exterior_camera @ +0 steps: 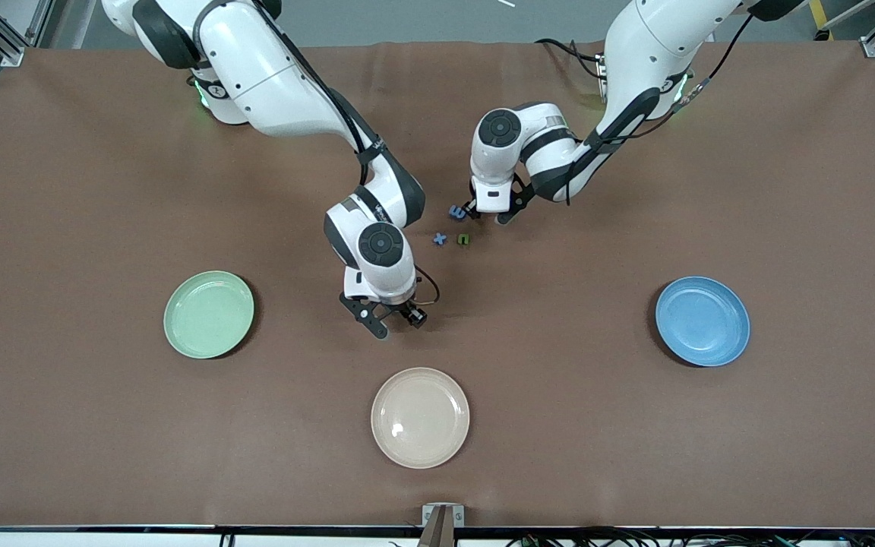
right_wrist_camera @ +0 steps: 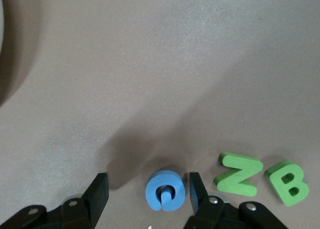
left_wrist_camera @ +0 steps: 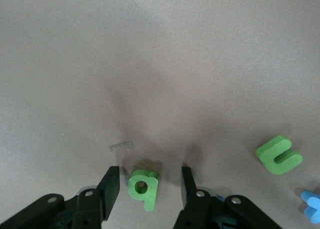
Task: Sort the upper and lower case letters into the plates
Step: 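Grasp the green q with the left gripper while the right gripper grasps blue c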
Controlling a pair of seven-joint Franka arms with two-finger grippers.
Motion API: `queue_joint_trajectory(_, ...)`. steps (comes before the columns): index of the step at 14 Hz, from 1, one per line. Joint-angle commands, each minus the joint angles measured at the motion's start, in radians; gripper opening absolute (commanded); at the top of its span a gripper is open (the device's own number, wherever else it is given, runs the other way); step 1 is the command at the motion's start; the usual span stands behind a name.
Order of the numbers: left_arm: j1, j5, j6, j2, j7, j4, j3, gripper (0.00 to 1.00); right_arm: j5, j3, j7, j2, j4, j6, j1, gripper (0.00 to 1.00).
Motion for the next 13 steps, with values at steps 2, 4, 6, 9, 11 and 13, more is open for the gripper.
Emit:
queue_joint_trajectory(2,-0.018,0.029,0.007,0.01,-0.026,0.011,-0.001,0.64,-0.029,-0.005,0.019,0.0,-0.01,0.001,0.011,0.7)
queue_joint_trajectory(4,-0.024,0.029,0.005,0.01,-0.026,0.01,-0.001,0.64,-0.025,-0.004,0.024,0.0,-0.01,0.006,0.012,0.61)
queue_joint_trajectory(6,-0.024,0.029,0.005,0.01,-0.026,0.01,-0.001,0.62,-0.025,-0.004,0.05,0.0,-0.016,0.011,0.015,0.54)
queue_joint_trajectory(9,-0.026,0.03,0.005,0.012,-0.026,0.008,-0.001,0.57,-0.025,-0.002,0.055,-0.002,-0.02,0.0,0.02,0.37)
queue_joint_trajectory(11,-0.026,0.03,0.005,0.012,-0.028,0.008,-0.001,0.57,-0.024,-0.002,0.055,-0.008,-0.02,-0.003,0.009,0.08)
queue_joint_trajectory(13,-0.036,0.029,0.005,0.013,-0.028,0.008,-0.001,0.53,-0.024,-0.002,0.042,-0.025,-0.024,-0.024,-0.004,0.0)
